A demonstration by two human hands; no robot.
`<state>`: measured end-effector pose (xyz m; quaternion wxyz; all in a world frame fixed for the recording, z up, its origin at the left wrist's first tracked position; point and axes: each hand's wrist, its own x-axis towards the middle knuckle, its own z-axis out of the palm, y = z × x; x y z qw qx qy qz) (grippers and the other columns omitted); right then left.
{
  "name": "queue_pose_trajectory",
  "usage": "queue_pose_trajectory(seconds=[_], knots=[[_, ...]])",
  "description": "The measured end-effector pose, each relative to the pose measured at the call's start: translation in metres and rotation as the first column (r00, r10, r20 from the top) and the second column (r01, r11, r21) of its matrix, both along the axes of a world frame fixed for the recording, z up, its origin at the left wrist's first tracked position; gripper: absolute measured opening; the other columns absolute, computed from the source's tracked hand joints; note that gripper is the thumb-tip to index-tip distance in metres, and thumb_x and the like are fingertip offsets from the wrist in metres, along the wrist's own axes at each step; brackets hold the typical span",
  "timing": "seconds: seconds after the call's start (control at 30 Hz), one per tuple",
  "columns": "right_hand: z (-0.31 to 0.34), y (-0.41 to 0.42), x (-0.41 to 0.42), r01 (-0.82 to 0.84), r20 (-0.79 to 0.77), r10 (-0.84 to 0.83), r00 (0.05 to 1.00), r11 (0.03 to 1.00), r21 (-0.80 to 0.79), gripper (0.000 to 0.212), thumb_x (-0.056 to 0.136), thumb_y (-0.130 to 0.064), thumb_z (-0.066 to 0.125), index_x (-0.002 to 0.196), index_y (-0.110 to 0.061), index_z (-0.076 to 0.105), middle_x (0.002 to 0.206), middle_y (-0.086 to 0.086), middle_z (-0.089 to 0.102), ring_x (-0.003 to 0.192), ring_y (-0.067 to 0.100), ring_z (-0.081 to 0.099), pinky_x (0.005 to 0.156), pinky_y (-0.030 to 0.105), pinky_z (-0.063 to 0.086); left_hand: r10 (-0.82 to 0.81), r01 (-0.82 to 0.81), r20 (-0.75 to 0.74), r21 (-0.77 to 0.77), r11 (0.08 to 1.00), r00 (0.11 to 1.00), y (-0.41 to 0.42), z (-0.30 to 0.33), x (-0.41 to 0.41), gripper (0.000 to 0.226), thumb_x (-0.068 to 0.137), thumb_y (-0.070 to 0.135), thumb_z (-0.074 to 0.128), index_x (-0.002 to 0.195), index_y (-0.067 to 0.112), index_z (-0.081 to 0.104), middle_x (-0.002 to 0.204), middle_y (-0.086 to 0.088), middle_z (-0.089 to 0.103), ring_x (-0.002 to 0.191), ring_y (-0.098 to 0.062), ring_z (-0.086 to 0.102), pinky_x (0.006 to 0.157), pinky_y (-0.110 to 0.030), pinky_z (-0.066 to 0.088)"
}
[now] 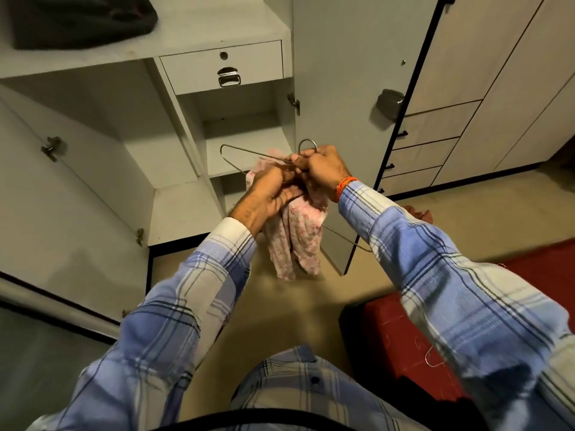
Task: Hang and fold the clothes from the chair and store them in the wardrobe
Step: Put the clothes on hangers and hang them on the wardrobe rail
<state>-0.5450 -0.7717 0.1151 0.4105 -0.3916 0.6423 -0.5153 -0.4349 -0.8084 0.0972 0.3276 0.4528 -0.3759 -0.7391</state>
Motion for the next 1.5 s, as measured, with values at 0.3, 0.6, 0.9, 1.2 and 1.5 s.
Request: queue_pose_trajectory(seconds=[0.3,0.6,0.9,1.2,1.5], knots=[[0.005,0.008,-0.008,-0.049,0.021,0.049,0.999,0.999,-0.014,0.021,0.097,-0.008,0.053,0.088,-0.007,0.072,0.062,0.001,0.049,0.047,0.009,0.036,0.040,0.020,0.027,-0.056,0.813,0.885,-0.398,0.424,0.463,-0.009,-0.001,0.014,0.023,0.083,0.013,0.073,0.106,0.018,0.074,0.110,0.003,0.070,0.101,-0.010,0.062,0.096,-0.030,0.050],[-0.002,0.009,-0.005,-0.030,0.037,0.030,0.999,1.000,-0.003,0.020,0.096,-0.007,0.052,0.092,-0.007,0.071,0.062,-0.001,0.053,0.049,0.008,0.038,0.041,0.020,0.027,-0.135,0.861,0.867,-0.434,0.264,0.479,-0.002,-0.011,0.025,0.016,0.080,0.028,0.078,0.095,0.022,0.078,0.093,0.011,0.074,0.084,-0.001,0.066,0.084,-0.024,0.052],[-0.005,0.013,0.004,-0.048,0.028,0.049,0.998,0.999,-0.009,0.019,0.096,-0.008,0.054,0.093,-0.004,0.072,0.062,0.001,0.050,0.049,0.008,0.035,0.040,0.018,0.025,-0.178,0.879,0.879,-0.387,0.279,0.443,0.004,-0.013,0.019,0.022,0.073,0.026,0.084,0.094,0.022,0.077,0.089,0.011,0.074,0.084,-0.002,0.068,0.086,-0.024,0.054],[-0.005,0.014,0.009,-0.044,0.013,0.044,0.999,0.999,0.002,0.020,0.095,-0.007,0.054,0.097,-0.003,0.073,0.058,-0.006,0.055,0.048,0.007,0.038,0.039,0.018,0.027,-0.121,0.770,0.788,-0.537,0.345,0.603,0.015,-0.026,0.019,0.014,0.078,0.023,0.077,0.091,0.024,0.080,0.094,0.010,0.075,0.089,-0.006,0.067,0.093,-0.037,0.053],[-0.015,0.017,0.011,-0.011,0.048,0.010,0.999,1.000,0.025,0.021,0.096,-0.012,0.055,0.101,-0.002,0.073,0.061,-0.002,0.053,0.048,0.007,0.036,0.040,0.020,0.026,-0.032,0.972,0.978,-0.201,0.119,0.206,0.025,-0.043,0.015,0.038,0.085,0.064,0.056,0.116,0.045,0.067,0.126,0.013,0.065,0.125,-0.020,0.052,0.109,-0.070,-0.003]])
